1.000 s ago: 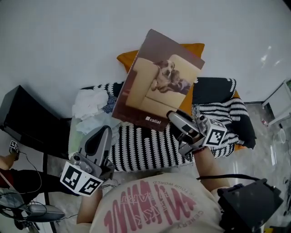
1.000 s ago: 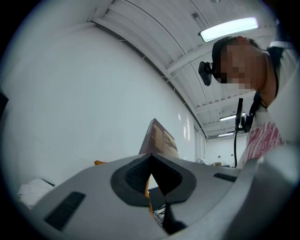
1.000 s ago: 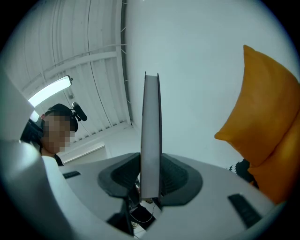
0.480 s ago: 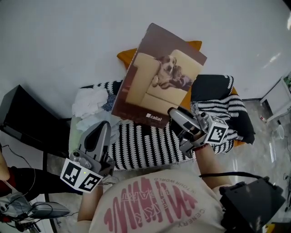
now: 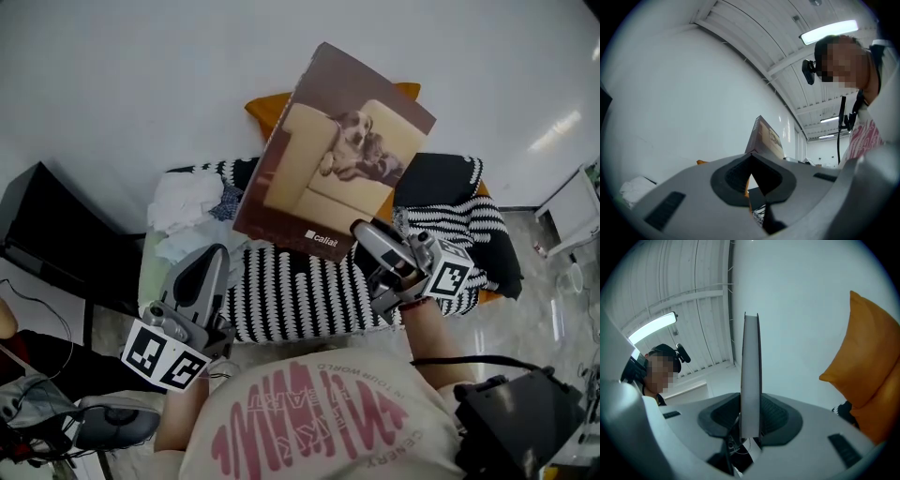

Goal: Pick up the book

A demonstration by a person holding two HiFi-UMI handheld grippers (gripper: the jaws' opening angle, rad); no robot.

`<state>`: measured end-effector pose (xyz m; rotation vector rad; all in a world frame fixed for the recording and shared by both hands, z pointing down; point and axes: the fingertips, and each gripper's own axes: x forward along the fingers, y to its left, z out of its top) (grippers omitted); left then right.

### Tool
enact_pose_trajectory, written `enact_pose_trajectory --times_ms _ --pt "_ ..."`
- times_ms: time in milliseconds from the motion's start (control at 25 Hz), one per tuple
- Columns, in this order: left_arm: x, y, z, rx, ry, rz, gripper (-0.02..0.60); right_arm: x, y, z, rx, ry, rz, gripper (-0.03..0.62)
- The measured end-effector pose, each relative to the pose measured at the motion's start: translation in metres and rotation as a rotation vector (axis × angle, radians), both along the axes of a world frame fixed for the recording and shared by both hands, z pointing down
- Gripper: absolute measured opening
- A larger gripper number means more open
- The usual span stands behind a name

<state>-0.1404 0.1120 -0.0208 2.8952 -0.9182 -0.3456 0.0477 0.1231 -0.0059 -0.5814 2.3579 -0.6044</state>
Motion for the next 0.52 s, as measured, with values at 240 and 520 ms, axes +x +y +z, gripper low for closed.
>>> enact_pose_trajectory --times_ms 240,520 --pt "0.0004 -0.0015 0.0001 -0.015 0.006 0.0 0.008 -0.0014 -0.0003 -0.0017 -0.002 0.01 -0.002 0.146" --pt "0.0009 -0.0043 0.0009 -0.021 0.003 -0.004 0.008 0.0013 0.0015 0.0001 -0.006 0.009 0.005 0.146"
